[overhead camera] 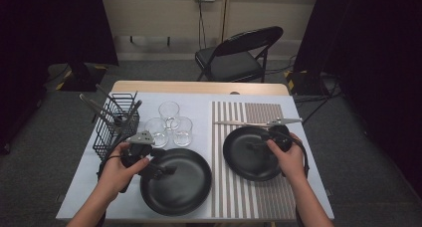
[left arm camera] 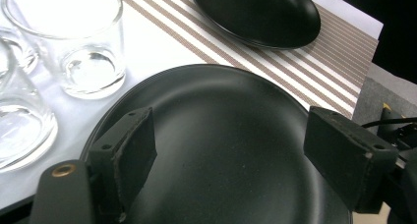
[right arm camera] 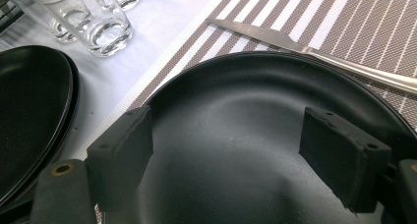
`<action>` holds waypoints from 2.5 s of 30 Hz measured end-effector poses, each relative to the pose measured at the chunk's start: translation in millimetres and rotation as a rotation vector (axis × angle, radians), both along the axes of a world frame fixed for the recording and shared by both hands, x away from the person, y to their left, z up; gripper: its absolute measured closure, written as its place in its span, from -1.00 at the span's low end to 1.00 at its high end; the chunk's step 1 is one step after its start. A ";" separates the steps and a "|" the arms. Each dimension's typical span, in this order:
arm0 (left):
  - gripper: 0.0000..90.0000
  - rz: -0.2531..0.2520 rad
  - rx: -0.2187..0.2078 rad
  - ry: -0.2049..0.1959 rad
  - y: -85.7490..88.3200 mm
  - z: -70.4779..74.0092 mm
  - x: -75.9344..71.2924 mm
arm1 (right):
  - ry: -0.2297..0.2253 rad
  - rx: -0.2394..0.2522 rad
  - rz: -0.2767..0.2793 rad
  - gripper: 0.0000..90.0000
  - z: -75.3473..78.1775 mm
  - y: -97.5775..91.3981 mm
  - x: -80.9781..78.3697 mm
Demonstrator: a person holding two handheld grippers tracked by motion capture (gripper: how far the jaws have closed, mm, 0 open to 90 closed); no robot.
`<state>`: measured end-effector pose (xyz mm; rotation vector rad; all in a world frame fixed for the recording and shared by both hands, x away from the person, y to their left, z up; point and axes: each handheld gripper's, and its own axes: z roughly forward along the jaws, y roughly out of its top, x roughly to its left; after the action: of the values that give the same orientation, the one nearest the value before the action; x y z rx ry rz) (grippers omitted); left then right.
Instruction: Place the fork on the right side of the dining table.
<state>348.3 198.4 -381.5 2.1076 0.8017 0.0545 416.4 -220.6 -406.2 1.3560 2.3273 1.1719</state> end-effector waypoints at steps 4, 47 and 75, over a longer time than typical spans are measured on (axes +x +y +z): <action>-0.57 0.012 0.003 0.000 5.1 1.8 0.4 | -0.001 0.000 0.005 -0.56 -1.9 3.3 -1.6; -0.59 0.049 0.029 -0.021 29.6 46.8 5.2 | -0.003 0.051 0.027 -0.56 -18.9 7.7 -20.6; -0.56 0.111 0.042 -0.022 51.0 74.7 14.0 | 0.008 0.014 0.034 -0.56 -25.0 3.8 -27.4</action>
<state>362.4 249.4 -306.8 2.0966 0.9110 0.1554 389.0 -216.8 -431.1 1.3336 2.3607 1.1971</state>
